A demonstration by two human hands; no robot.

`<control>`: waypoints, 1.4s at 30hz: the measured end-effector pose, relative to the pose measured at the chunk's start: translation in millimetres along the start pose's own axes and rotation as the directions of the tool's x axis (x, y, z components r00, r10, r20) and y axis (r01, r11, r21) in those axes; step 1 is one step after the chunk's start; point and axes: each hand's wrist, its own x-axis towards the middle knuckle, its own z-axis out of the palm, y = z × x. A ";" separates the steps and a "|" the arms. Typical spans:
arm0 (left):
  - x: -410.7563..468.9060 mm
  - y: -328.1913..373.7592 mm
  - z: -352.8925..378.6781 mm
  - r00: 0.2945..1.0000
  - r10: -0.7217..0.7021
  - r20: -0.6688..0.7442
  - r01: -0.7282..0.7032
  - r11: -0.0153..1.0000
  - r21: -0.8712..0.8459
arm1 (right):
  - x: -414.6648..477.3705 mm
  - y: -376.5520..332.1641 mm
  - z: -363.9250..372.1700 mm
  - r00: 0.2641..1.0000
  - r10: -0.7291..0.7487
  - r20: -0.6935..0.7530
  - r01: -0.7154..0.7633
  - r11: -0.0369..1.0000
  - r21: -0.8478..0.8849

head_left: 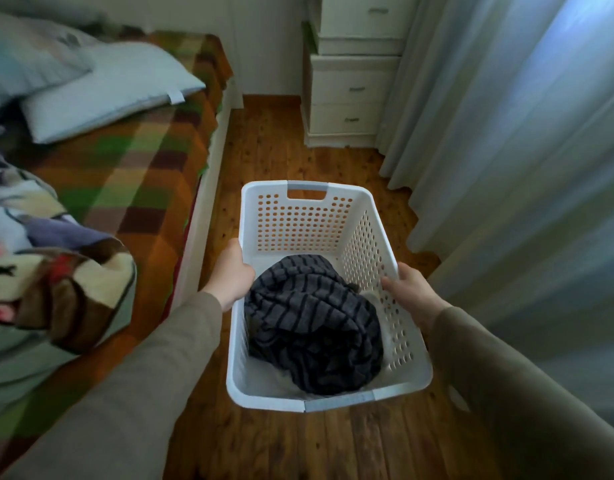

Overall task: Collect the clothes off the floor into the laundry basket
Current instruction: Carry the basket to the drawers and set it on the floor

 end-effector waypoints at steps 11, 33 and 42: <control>-73.7 176.6 -133.2 0.993 0.102 -0.065 -0.104 0.994 -0.024 | -134.1 -181.2 -75.0 0.982 -0.143 -0.125 0.133 0.988 -0.084; -62.7 355.3 -247.1 0.949 0.290 -0.121 -0.288 0.957 0.039 | -168.1 -354.0 -160.4 0.909 -0.384 -0.160 0.373 0.923 -0.100; 55.3 424.5 -229.9 0.952 0.276 -0.133 -0.282 0.959 -0.029 | -55.8 -432.9 -206.0 0.905 -0.397 -0.152 0.366 0.910 -0.194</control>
